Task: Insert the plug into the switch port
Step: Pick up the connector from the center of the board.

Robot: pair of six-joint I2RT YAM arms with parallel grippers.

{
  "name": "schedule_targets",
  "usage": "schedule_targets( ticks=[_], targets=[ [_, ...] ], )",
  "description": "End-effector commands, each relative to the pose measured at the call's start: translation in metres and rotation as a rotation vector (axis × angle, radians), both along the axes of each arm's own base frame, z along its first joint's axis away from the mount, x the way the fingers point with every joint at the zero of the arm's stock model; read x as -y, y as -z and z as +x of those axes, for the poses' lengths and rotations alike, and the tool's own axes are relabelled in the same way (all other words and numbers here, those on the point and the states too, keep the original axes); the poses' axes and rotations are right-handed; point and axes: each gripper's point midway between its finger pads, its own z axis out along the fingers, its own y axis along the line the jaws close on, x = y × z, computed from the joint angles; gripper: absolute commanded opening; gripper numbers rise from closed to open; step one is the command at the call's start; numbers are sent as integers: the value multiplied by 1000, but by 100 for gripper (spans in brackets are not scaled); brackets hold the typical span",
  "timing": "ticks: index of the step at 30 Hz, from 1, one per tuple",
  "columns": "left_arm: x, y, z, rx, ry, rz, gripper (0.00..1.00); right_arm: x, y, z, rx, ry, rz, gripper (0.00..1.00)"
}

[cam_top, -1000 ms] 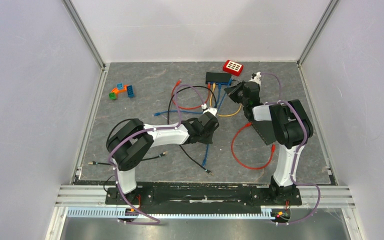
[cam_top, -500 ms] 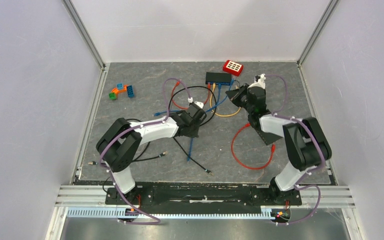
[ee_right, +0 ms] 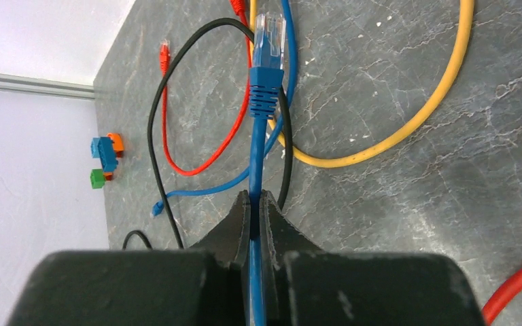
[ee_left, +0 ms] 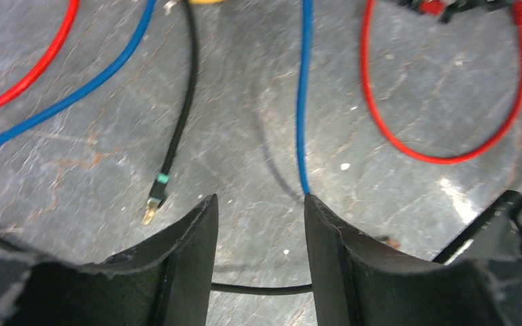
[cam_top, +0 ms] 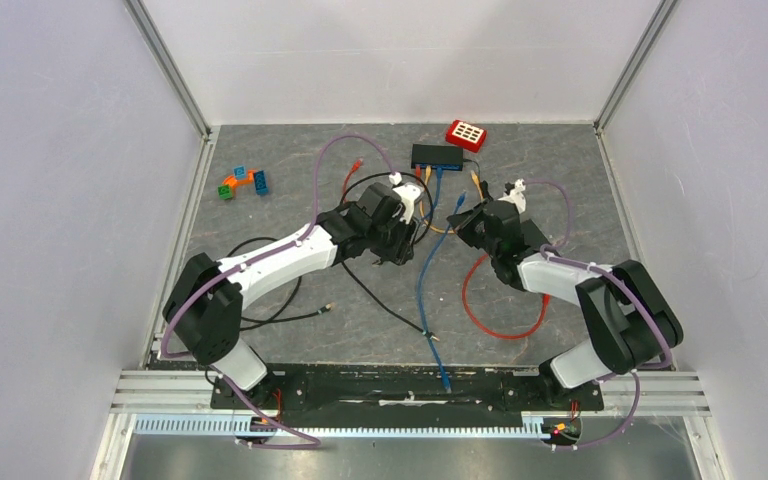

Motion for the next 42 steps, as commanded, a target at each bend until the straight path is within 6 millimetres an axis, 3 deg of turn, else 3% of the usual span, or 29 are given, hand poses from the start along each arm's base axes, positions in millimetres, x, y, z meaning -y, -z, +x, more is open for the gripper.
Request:
schedule_targets(
  ticks=[1, 13, 15, 17, 19, 24, 27, 29, 32, 37, 42],
  targets=[
    [39, -29, 4, 64, 164, -129, 56, 3, -23, -2, 44, 59, 75, 0],
    [84, -3, 17, 24, 263, -207, 55, 1, -39, -22, 69, 32, 156, 0],
    [87, 1, 19, 24, 273, -203, 46, 0, -40, -26, 72, 20, 174, 0],
    [89, 3, 18, 23, 295, -202, 26, -1, -41, -31, 79, 7, 182, 0],
    [85, 4, 14, 30, 323, -188, 3, -2, -46, -34, 117, -34, 159, 6],
    [62, -7, 0, 83, 438, -178, 2, 1, -64, -41, 282, -312, -42, 41],
    [46, -10, -8, 75, 524, -174, 2, 21, -87, -41, 397, -412, -120, 61],
    [36, -8, -12, 46, 578, -167, 2, 33, -97, -39, 425, -490, -193, 67],
    [22, -6, -15, 8, 652, -160, 2, 48, -107, -34, 424, -569, -282, 69],
    [4, -12, -20, 54, 805, -181, 2, 37, -132, -42, 562, -726, -278, 67],
    [-11, -11, -9, 36, 804, -147, 2, 27, -132, -44, 558, -802, -208, 68]
  ],
)
